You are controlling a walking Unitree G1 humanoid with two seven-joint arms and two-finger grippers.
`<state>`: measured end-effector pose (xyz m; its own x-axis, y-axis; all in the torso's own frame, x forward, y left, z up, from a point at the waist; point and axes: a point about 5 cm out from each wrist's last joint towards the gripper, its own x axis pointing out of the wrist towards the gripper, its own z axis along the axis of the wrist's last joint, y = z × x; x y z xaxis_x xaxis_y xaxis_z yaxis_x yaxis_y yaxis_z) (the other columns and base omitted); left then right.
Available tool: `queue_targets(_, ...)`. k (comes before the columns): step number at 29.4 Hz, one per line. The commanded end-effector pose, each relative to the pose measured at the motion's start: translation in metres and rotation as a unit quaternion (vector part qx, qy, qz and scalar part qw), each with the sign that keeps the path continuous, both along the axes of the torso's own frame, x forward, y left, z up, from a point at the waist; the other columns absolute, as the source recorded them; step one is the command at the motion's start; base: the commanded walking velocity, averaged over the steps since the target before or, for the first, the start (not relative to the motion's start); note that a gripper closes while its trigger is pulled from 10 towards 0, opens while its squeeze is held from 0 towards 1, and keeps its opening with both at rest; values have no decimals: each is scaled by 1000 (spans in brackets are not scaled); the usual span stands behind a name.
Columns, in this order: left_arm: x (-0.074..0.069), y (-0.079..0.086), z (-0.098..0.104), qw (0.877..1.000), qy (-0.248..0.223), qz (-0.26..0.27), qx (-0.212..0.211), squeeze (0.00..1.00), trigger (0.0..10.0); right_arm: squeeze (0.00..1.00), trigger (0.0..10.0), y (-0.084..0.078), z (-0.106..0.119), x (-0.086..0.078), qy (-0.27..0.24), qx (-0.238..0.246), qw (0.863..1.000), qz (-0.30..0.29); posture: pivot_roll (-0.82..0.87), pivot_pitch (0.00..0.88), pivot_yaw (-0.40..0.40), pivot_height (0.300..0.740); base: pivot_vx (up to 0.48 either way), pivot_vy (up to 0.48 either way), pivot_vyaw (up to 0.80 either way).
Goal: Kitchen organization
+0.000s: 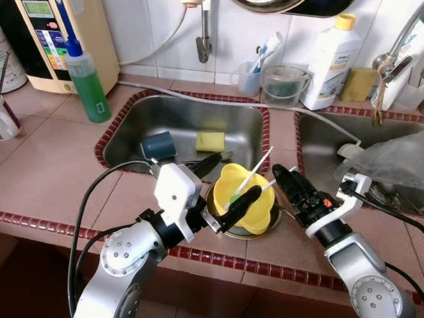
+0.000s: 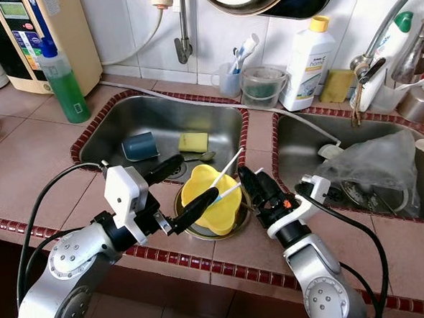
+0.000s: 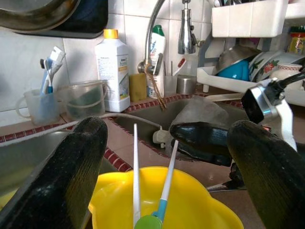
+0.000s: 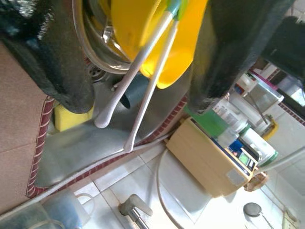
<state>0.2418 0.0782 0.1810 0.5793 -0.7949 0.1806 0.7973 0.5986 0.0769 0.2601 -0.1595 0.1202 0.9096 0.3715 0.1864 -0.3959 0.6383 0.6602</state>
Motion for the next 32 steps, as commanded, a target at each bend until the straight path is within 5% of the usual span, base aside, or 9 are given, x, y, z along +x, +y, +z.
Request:
queue_targets(1,-3,-3,3,1000,-4,-7,-3,0,10000,0,0,-5,6,-2,-13,9,1000,-6,14,60,-41,740,0,0,0)
queue_targets(4,-3,-3,4,1000,-4,-8,-3,0,10000,0,0,-7,6,-3,-13,20,1000,-10,13,62,-39,740,0,0,0)
queue_targets(5,-2,-3,4,1000,-4,-8,-3,0,10000,0,941,-9,6,-3,-11,29,999,-16,13,63,-37,740,0,0,0)
queue_targets(6,-2,-3,4,1000,-4,-8,-4,0,10000,0,4000,-11,6,-3,-7,37,999,-21,13,63,-37,740,0,0,0)
queue_targets(7,-2,-4,4,1000,-4,-9,-4,0,10000,0,4000,-13,5,-3,-5,42,999,-24,13,63,-37,740,0,0,0)
queue_targets(8,-2,-4,5,1000,-4,-9,-4,0,10000,0,10000,-15,4,-2,-1,44,999,-28,12,65,-34,740,0,0,0)
queue_targets(15,-2,-4,6,1000,-4,-11,-4,0,10000,0,10000,-25,-3,4,11,65,997,-44,15,72,-26,740,0,0,0)
queue_targets(32,-2,-4,9,1000,-2,-9,-10,0,10000,0,10000,-21,-1,18,15,71,997,10,24,76,-25,740,0,0,0)
